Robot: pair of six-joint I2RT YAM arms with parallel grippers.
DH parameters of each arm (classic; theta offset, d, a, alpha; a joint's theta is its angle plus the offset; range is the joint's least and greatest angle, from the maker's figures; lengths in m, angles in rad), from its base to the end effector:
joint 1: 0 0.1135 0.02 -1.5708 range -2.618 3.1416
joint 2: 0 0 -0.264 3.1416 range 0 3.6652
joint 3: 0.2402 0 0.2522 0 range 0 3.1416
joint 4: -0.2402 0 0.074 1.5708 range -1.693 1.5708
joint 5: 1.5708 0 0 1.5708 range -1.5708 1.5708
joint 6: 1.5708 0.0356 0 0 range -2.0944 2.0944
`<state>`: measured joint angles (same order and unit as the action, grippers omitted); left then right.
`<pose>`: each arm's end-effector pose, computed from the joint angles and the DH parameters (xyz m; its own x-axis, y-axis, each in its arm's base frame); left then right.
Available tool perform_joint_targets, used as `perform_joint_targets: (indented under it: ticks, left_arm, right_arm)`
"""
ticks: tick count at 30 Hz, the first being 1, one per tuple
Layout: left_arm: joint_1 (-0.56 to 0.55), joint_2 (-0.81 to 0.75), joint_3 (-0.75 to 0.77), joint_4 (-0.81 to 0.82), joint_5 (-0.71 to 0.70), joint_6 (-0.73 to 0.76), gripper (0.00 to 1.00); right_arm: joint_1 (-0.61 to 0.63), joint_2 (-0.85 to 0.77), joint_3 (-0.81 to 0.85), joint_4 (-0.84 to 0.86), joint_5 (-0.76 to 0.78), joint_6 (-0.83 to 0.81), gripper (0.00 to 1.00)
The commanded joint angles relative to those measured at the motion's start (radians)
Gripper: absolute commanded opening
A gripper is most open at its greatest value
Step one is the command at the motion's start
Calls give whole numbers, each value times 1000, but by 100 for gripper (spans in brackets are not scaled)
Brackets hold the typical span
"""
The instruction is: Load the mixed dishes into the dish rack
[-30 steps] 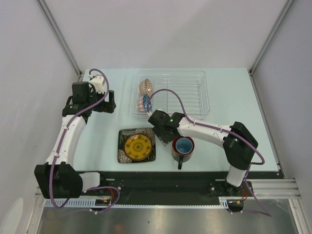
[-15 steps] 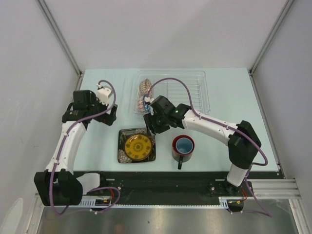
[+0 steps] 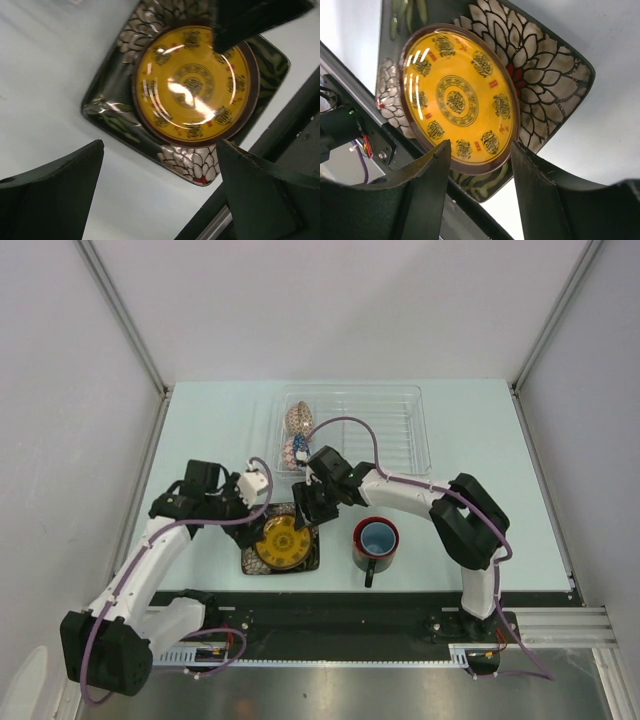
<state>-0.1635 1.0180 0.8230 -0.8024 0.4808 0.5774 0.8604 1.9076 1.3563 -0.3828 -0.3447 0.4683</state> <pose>0.1854 -0.0473 0.2609 -0.4806 0.5698 -0.6666 0.7808 0.6241 -0.0294 0.2591 0.3196 0.1990 -0.8491 -0.3356 -0.4079 -0.5169 0.6869 0.5108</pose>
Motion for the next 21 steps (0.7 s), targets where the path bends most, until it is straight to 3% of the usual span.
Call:
perform_joint_targets:
  ticks: [1,14,21]
  left_arm:
    - [-109,-55,-79,94,-48,-33,100]
    - [-120,-76,-212,186,-150,111,100]
    - [-120,-59,-235,144,-162,225,100]
  right_arm:
    - [-8,28,-6,81,-31,16,56]
    - [-6,30,-40,104,-10,1,54]
    - [-14,8,-42,79,7,-14,54]
